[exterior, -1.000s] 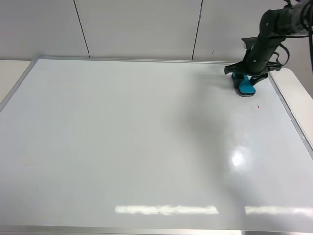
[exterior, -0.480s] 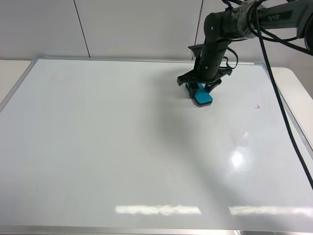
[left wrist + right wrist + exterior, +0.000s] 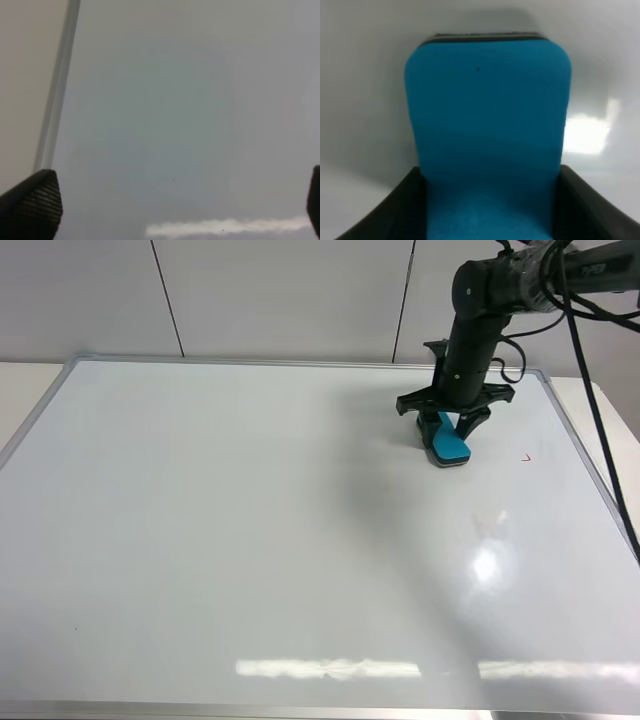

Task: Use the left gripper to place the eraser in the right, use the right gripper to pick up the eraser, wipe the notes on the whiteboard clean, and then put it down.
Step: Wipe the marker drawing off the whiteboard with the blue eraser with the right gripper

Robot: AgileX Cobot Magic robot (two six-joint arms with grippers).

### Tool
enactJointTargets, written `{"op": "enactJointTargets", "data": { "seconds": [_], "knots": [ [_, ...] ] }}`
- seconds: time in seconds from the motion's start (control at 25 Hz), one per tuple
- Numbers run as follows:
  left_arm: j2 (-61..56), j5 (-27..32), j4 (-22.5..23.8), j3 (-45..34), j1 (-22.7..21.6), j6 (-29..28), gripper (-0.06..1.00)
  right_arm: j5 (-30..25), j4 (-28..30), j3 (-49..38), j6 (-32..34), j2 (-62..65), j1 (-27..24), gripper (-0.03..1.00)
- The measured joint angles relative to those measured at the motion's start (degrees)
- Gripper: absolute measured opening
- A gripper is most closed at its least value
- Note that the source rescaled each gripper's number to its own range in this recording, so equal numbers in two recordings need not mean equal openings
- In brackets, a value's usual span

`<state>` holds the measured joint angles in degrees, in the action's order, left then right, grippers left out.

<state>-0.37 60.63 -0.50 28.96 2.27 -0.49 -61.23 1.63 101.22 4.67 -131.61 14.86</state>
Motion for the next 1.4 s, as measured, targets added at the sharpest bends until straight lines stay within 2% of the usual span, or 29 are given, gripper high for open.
{"op": "enactJointTargets", "data": {
  "seconds": [0.12, 0.44, 0.76, 1.16, 1.4],
  "knots": [
    [0.0, 0.0, 0.0, 0.0, 0.0, 0.0, 1.0, 1.5, 0.3, -4.0, 0.5, 2.0, -3.2, 0.01],
    [0.0, 0.0, 0.0, 0.0, 0.0, 0.0, 1.0, 13.2, 0.4, -23.5, 4.0, 11.7, -11.1, 0.01],
    [0.0, 0.0, 0.0, 0.0, 0.0, 0.0, 1.0, 22.3, 0.5, -40.7, 6.1, 21.2, -19.7, 0.01],
    [0.0, 0.0, 0.0, 0.0, 0.0, 0.0, 1.0, 22.6, -0.8, -44.0, 4.9, 24.7, -20.1, 0.01],
    [0.0, 0.0, 0.0, 0.0, 0.0, 0.0, 1.0, 26.8, -1.6, -44.0, 4.8, 24.6, -20.1, 0.01]
  ]
}}
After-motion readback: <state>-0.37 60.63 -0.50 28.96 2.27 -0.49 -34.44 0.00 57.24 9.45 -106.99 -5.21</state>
